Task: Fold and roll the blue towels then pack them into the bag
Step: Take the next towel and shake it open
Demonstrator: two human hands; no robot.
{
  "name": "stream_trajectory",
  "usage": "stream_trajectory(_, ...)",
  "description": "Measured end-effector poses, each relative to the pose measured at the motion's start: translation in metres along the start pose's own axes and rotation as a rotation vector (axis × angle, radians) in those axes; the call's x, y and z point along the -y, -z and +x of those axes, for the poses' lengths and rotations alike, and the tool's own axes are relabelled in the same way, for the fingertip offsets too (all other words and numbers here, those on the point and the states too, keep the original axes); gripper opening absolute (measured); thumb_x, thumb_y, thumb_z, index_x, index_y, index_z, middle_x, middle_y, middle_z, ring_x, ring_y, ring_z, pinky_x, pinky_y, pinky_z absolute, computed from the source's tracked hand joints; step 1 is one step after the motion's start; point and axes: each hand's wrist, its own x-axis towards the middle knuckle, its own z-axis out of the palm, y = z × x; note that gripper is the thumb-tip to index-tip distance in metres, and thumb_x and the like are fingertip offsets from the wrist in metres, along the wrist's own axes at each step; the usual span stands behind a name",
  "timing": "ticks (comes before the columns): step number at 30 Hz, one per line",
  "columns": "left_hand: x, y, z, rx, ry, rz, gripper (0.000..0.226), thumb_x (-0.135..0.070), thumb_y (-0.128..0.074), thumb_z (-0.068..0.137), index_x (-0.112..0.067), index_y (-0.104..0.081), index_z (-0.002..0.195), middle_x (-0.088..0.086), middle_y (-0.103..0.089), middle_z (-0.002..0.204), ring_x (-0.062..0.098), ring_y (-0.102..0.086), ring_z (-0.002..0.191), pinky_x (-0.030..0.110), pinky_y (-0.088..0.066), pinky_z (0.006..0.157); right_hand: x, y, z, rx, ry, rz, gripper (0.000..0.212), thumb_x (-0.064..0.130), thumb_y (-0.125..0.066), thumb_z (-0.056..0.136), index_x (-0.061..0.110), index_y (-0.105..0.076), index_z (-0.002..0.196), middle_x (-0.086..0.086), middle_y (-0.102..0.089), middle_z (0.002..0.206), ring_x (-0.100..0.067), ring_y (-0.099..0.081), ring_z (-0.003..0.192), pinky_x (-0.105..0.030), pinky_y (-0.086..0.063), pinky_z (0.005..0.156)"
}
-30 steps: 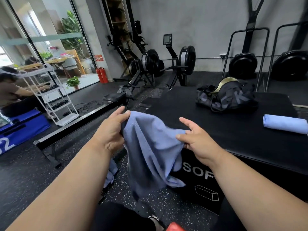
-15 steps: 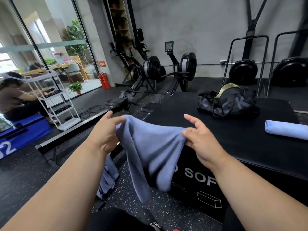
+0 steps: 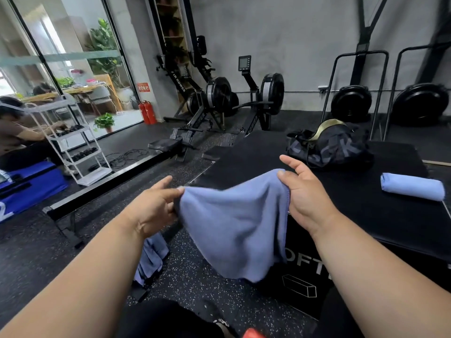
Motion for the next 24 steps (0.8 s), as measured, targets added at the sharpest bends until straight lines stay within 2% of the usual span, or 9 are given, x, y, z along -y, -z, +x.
stream_trajectory(3, -0.005, 0.007, 0.006, -0.055, -0.048, -0.171, 0.063, -0.005, -0.06, 0.103, -0.021, -0.04, 0.161, 0.003, -0.065, 0.136, 0.013, -0.067, 0.107, 0.03, -0.053, 0.079, 0.0, 0.006, 0.004, 0.004, -0.052, 0.066, 0.041, 0.011, -0.06, 0.105, 0.033, -0.057, 0.14, -0.009, -0.071, 0.099, -0.022, -0.066, 0.088, -0.043, -0.055, 0.085)
stream_trajectory(7, -0.001, 0.009, 0.009, -0.135, -0.046, -0.215, 0.059, -0.004, -0.062, 0.103, -0.016, -0.044, 0.158, -0.001, -0.068, 0.123, 0.011, -0.071, 0.1, 0.026, -0.058, 0.069, -0.015, 0.002, -0.004, 0.154, -0.142, -0.125, 0.062, -0.003, -0.062, 0.099, 0.03, -0.049, 0.151, -0.014, -0.062, 0.095, -0.021, -0.058, 0.089, -0.035, -0.052, 0.085)
stream_trajectory(10, -0.001, 0.013, 0.014, -0.186, -0.059, -0.24, 0.055, -0.003, -0.062, 0.102, -0.012, -0.047, 0.155, 0.004, -0.068, 0.129, 0.01, -0.07, 0.095, 0.023, -0.059, 0.064, -0.013, 0.0, -0.008, 0.107, -0.058, -0.112, 0.062, -0.011, -0.058, 0.098, 0.024, -0.051, 0.148, -0.012, -0.07, 0.094, -0.019, -0.064, 0.087, -0.033, -0.053, 0.082)
stream_trajectory(13, -0.003, 0.014, 0.015, -0.18, -0.078, -0.246, 0.044, -0.004, -0.061, 0.103, -0.012, -0.055, 0.147, -0.001, -0.07, 0.118, 0.008, -0.069, 0.097, 0.02, -0.056, 0.068, -0.012, 0.005, -0.004, 0.047, -0.086, -0.027, 0.056, 0.001, -0.06, 0.102, 0.033, -0.049, 0.146, -0.005, -0.076, 0.108, -0.018, -0.07, 0.099, -0.039, -0.055, 0.094)
stream_trajectory(15, -0.002, 0.011, 0.014, -0.153, -0.061, -0.243, 0.038, -0.005, -0.061, 0.103, -0.014, -0.058, 0.14, -0.001, -0.071, 0.114, 0.01, -0.069, 0.1, 0.022, -0.057, 0.069, -0.02, 0.003, -0.008, 0.128, -0.167, -0.2, 0.056, 0.007, -0.062, 0.102, 0.04, -0.051, 0.145, -0.004, -0.076, 0.122, -0.016, -0.071, 0.105, -0.035, -0.054, 0.091)
stream_trajectory(17, 0.0, 0.009, 0.015, -0.148, -0.034, -0.19, 0.036, -0.005, -0.062, 0.103, -0.014, -0.061, 0.138, 0.006, -0.071, 0.124, 0.015, -0.069, 0.1, 0.026, -0.058, 0.074, -0.031, 0.001, -0.014, 0.188, -0.171, -0.305, 0.059, 0.003, -0.064, 0.097, 0.041, -0.056, 0.142, -0.014, -0.077, 0.114, -0.018, -0.07, 0.097, -0.035, -0.054, 0.09)
stream_trajectory(19, 0.005, 0.01, 0.017, -0.176, -0.018, -0.086, 0.034, -0.004, -0.06, 0.104, -0.014, -0.063, 0.137, 0.009, -0.072, 0.12, 0.016, -0.069, 0.092, 0.028, -0.058, 0.075, -0.031, 0.003, -0.015, 0.157, -0.11, -0.278, 0.056, 0.006, -0.066, 0.092, 0.044, -0.064, 0.134, -0.016, -0.074, 0.098, -0.022, -0.066, 0.092, -0.042, -0.051, 0.095)
stream_trajectory(22, 0.008, 0.015, 0.011, -0.174, 0.034, 0.072, 0.027, -0.002, -0.057, 0.105, -0.012, -0.068, 0.128, 0.007, -0.071, 0.098, 0.014, -0.065, 0.075, 0.02, -0.057, 0.055, -0.021, 0.008, -0.012, 0.112, -0.052, -0.22, 0.043, 0.005, -0.063, 0.099, 0.036, -0.071, 0.128, -0.011, -0.068, 0.096, -0.02, -0.065, 0.094, -0.042, -0.052, 0.098)
stream_trajectory(24, 0.009, 0.021, 0.007, -0.142, 0.09, 0.124, 0.025, -0.003, -0.055, 0.106, -0.011, -0.07, 0.125, 0.008, -0.071, 0.101, 0.015, -0.064, 0.078, 0.02, -0.057, 0.054, -0.018, 0.013, -0.011, 0.101, -0.024, -0.21, 0.037, 0.004, -0.061, 0.102, 0.031, -0.074, 0.124, -0.01, -0.074, 0.101, -0.018, -0.067, 0.096, -0.04, -0.054, 0.097)
